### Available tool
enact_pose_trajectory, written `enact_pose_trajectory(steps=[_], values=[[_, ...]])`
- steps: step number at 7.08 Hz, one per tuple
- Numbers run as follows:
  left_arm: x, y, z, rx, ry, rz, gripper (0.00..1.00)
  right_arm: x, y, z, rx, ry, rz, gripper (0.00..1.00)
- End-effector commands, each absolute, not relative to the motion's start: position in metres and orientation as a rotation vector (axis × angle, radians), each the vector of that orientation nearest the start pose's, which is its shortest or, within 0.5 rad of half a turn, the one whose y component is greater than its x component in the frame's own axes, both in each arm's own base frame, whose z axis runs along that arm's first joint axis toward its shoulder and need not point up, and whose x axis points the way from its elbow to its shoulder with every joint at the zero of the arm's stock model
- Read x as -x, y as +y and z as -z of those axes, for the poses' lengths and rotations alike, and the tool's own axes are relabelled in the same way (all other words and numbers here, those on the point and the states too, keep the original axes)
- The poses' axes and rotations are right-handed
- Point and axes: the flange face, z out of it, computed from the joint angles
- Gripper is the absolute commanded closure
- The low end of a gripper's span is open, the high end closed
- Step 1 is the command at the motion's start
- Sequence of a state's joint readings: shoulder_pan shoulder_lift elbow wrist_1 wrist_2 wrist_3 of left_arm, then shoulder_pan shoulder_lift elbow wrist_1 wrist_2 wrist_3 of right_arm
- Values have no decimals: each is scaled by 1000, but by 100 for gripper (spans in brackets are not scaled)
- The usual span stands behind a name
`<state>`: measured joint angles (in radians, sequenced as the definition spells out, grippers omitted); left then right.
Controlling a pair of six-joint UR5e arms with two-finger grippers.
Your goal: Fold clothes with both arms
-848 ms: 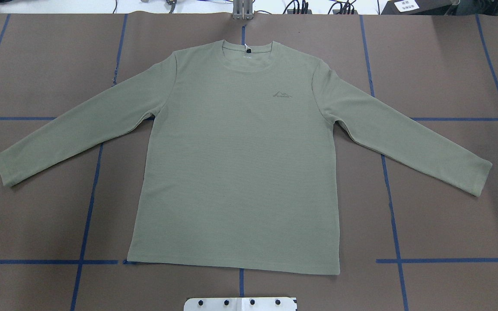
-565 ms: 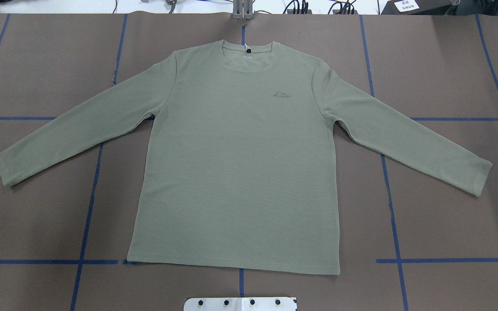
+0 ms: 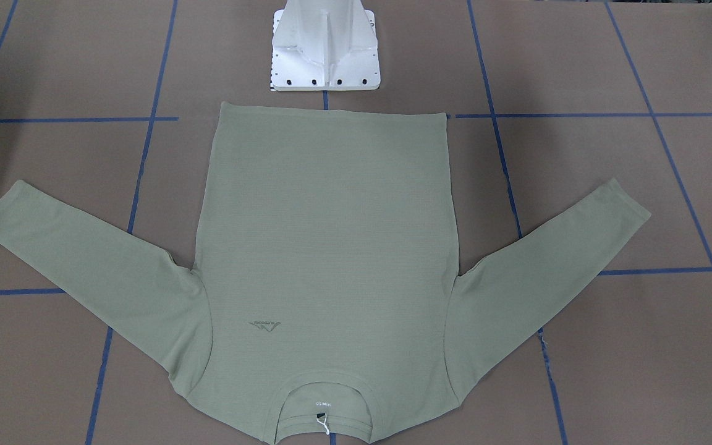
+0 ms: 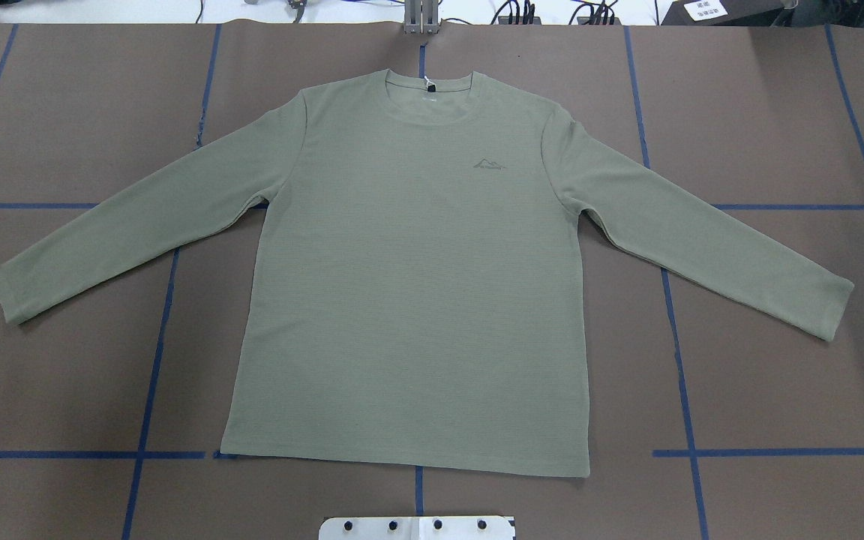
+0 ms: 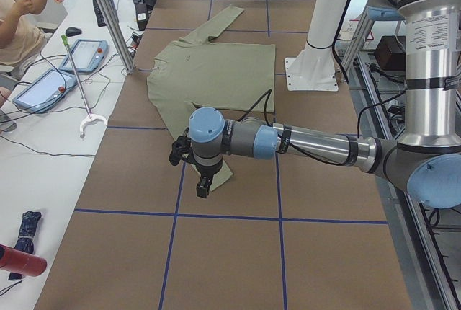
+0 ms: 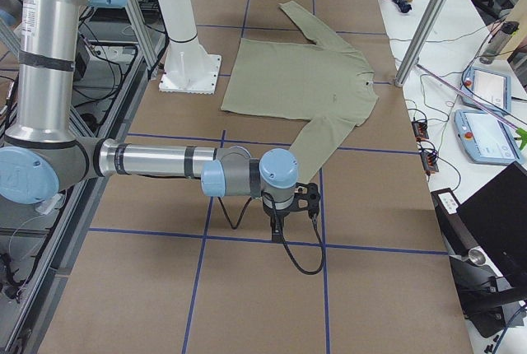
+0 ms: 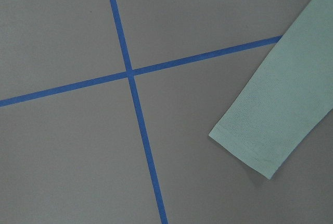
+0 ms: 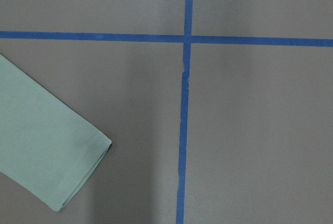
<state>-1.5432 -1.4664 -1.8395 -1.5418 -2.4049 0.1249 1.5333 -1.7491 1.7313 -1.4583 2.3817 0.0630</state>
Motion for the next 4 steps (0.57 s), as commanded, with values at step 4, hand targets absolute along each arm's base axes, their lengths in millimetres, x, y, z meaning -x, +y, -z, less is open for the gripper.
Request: enact_pose_trajectory(steps=[4], values=[[43, -452, -542, -228, 881, -234, 0, 29, -411, -641, 28, -900, -29, 0]])
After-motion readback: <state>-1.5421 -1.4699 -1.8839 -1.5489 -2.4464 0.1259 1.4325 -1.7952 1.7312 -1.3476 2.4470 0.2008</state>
